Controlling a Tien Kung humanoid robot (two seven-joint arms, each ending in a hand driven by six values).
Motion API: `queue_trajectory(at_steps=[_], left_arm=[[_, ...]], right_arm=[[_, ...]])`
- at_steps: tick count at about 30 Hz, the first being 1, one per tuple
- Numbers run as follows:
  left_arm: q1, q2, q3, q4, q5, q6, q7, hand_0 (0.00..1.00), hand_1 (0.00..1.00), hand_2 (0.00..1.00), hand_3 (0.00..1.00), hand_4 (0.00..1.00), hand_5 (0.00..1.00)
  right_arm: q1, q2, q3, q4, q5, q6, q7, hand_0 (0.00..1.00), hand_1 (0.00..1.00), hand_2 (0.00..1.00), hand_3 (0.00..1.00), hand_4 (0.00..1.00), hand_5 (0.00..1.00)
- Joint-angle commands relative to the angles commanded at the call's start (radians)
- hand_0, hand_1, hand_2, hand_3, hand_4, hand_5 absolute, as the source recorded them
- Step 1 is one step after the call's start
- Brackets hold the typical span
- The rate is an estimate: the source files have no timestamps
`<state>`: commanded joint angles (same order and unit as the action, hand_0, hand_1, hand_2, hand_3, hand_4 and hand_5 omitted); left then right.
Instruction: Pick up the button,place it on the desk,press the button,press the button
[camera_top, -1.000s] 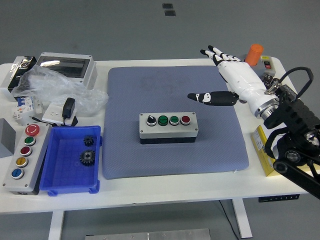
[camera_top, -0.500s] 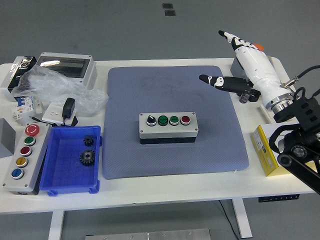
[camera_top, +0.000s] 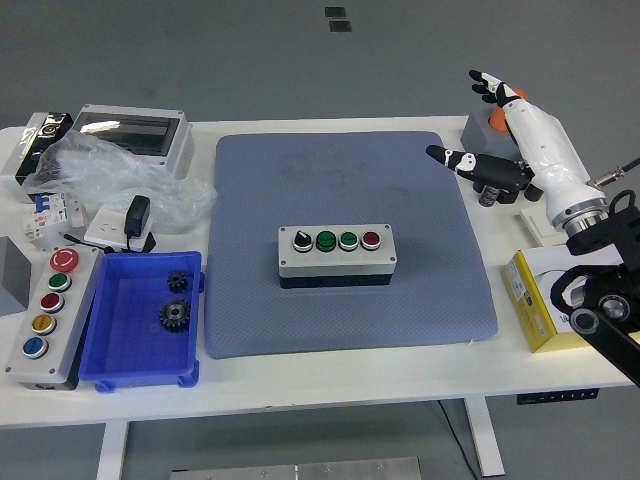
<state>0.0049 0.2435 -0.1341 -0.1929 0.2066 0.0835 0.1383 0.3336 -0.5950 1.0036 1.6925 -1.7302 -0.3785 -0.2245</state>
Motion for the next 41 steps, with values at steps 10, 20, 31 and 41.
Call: queue_trajectory(at_steps=[10, 20, 31, 41], left_arm=[[-0.001, 0.010, -0.011, -0.002, 0.006, -0.004, 0.002, 0.683, 0.706, 0.647, 0.645, 0.594, 0.412], [-0.002, 0.011, -0.015, -0.001, 0.007, -0.007, 0.004, 0.683, 0.705, 0.647, 0.648, 0.595, 0.411], [-0.001, 0.018, -0.003, 0.000, 0.000, -0.008, 0.005, 0.682, 0.704, 0.649, 0.648, 0.598, 0.412], [-0.004, 0.019, 0.001, -0.001, -0.004, -0.009, 0.005, 0.682, 0.703, 0.649, 0.648, 0.597, 0.412]], right_arm=[[-0.001, 0.009, 0.032, 0.000, 0.002, -0.002, 0.004, 0.828, 0.823, 0.861, 0.900, 0.998, 0.621], [-0.028, 0.007, 0.077, 0.001, 0.017, -0.006, 0.017, 0.828, 0.822, 0.860, 0.894, 0.998, 0.626], [-0.066, 0.002, 0.109, -0.005, 0.057, -0.013, 0.045, 0.829, 0.817, 0.858, 0.889, 0.998, 0.628], [-0.078, 0.005, 0.129, -0.011, 0.047, -0.010, 0.036, 0.828, 0.811, 0.849, 0.878, 0.998, 0.630]])
